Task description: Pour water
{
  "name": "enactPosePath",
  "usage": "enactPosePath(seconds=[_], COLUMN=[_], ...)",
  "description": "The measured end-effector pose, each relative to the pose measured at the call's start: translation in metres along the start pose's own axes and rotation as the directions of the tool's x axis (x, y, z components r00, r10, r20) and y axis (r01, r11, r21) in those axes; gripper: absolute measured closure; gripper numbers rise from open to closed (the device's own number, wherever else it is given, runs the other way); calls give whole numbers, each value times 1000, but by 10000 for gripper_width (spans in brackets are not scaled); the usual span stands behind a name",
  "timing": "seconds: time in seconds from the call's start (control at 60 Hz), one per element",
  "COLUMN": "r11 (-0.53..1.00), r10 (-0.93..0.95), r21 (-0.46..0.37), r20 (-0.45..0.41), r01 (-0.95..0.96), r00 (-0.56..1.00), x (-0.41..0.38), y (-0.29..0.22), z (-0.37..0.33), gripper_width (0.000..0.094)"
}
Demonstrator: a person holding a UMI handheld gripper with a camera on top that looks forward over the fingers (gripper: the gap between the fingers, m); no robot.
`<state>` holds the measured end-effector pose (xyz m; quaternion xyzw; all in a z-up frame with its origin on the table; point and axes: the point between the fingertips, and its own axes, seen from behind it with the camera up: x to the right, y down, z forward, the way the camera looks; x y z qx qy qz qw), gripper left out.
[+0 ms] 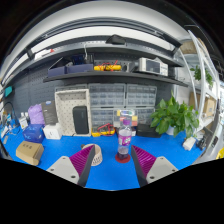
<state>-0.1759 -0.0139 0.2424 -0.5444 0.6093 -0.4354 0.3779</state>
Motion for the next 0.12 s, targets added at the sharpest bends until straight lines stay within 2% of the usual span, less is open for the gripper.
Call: enactPosePath(seconds=[0.117], r11=[1000], r10=[-1], r21=[14], r20=[5], r01=[1], r00=[1000], x=[-1], y=[-4], z=[-10], gripper_width=[216])
